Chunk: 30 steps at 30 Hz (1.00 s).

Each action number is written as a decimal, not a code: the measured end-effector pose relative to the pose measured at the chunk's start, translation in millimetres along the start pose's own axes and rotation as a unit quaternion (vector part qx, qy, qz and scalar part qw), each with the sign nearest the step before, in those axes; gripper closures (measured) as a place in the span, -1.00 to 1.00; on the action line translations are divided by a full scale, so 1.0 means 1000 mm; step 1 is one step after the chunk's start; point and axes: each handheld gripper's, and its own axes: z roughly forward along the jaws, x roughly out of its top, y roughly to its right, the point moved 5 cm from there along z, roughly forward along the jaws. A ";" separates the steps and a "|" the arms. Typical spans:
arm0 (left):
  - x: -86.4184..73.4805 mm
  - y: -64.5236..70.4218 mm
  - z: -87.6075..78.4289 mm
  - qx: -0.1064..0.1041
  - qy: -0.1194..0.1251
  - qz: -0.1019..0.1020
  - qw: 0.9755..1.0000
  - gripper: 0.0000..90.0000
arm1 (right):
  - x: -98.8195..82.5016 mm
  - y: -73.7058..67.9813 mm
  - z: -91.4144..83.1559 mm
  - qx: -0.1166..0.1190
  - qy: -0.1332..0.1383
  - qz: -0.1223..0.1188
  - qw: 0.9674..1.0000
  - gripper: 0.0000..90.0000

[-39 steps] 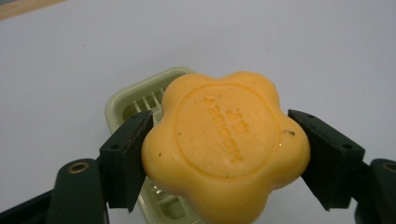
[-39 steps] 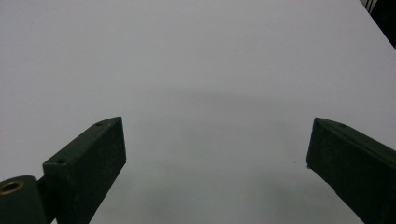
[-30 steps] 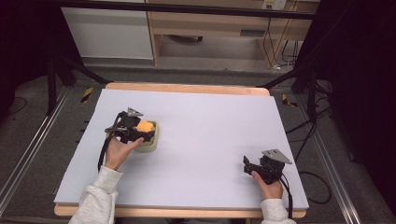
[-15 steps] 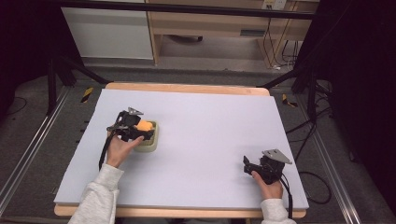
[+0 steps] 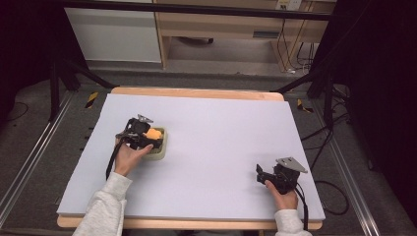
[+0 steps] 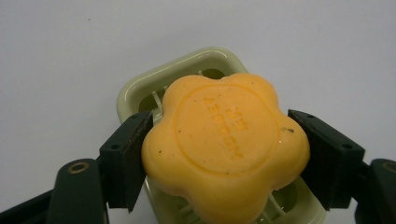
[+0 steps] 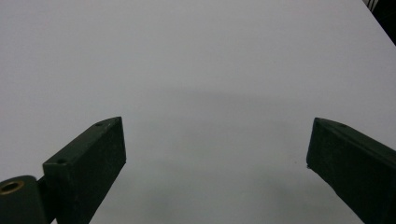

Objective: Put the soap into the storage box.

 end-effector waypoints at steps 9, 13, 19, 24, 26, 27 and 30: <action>-0.004 0.003 0.005 -0.002 -0.011 0.005 1.000 -0.45 | 0.000 0.000 0.000 0.000 0.000 0.000 1.000 -0.89; -0.006 0.002 0.007 -0.001 -0.015 0.004 1.000 -0.45 | 0.000 0.000 0.000 0.000 0.001 0.000 1.000 -0.88; -0.006 0.002 0.007 0.000 -0.017 0.003 1.000 -0.45 | 0.000 0.000 0.000 -0.001 0.001 0.000 1.000 -0.89; -0.006 0.002 0.007 0.000 -0.015 0.005 1.000 -0.45 | 0.000 0.000 0.000 0.000 0.000 0.000 1.000 -0.89; -0.006 0.002 0.007 -0.001 -0.015 0.004 1.000 -0.45 | 0.000 0.000 0.000 0.000 0.000 0.000 1.000 -0.89; -0.006 0.002 0.007 0.000 -0.015 0.004 1.000 -0.45 | 0.000 0.000 0.000 0.000 0.001 0.000 1.000 -0.89; -0.006 0.002 0.007 0.001 -0.014 0.005 1.000 -0.46 | 0.000 0.000 0.000 0.001 0.000 0.000 1.000 -0.89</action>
